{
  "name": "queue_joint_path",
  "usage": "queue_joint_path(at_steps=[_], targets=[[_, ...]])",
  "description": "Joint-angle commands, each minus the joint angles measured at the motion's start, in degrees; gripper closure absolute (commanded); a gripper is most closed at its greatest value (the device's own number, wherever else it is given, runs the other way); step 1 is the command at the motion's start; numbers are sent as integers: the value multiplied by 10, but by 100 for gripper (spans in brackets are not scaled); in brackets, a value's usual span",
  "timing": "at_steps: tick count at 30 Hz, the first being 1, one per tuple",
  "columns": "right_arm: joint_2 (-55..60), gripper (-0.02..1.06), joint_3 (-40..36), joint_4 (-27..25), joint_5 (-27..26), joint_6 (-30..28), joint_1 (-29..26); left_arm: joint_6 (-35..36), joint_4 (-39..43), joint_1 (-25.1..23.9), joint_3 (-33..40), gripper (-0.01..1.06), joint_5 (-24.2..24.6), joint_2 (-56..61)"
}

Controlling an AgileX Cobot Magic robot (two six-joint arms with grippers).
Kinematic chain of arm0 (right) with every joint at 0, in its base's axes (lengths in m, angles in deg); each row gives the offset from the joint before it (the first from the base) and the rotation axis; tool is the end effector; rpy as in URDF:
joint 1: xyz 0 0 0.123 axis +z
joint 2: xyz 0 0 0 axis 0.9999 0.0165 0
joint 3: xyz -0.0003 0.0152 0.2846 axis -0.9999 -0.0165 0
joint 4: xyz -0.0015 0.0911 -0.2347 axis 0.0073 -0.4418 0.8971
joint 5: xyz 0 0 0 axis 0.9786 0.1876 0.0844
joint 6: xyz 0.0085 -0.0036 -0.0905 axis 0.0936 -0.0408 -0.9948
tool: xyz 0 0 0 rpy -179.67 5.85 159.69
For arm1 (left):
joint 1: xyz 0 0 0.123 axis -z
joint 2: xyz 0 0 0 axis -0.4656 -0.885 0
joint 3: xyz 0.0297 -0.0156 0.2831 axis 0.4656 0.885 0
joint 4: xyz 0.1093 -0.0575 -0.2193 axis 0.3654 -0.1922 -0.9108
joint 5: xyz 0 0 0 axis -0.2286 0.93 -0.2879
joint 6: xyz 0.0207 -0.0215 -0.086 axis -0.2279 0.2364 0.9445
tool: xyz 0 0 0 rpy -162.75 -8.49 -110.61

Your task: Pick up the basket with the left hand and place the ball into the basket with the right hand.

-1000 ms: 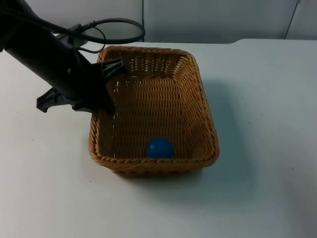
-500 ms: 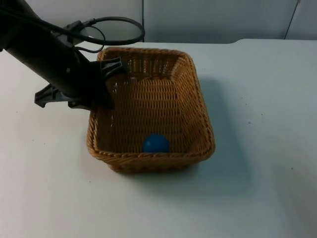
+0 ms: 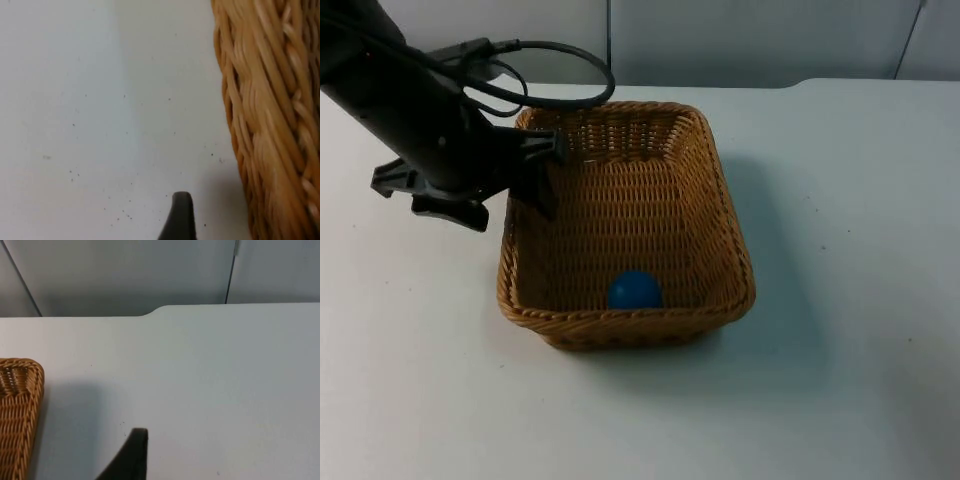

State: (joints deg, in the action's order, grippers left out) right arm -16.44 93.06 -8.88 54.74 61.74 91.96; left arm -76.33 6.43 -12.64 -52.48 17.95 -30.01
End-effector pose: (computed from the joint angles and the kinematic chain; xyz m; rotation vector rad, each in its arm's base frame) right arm 0.2331 0.0103 0.3354 -0.0287 2.1350 0.0213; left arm 0.3856 -0.1298 0.1168 0.1141 2.7338 -0.5227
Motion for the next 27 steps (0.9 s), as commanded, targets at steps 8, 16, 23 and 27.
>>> queue_joint_path(at_steps=[8, 16, 23, 27], targets=[[2, 0, -4, 7, -7, 3, -3, 5, 7, -1, -4, 36, 24, 37], [2, 0, -4, 7, -7, 3, -3, 11, -29, -2, -4, 36, 39, 37], [2, 0, -4, 7, -7, 3, -3, -6, -4, -2, -4, 30, 63, 37], [2, 0, -4, 7, -7, 3, -3, -21, -4, -2, -4, 5, 74, 37]])
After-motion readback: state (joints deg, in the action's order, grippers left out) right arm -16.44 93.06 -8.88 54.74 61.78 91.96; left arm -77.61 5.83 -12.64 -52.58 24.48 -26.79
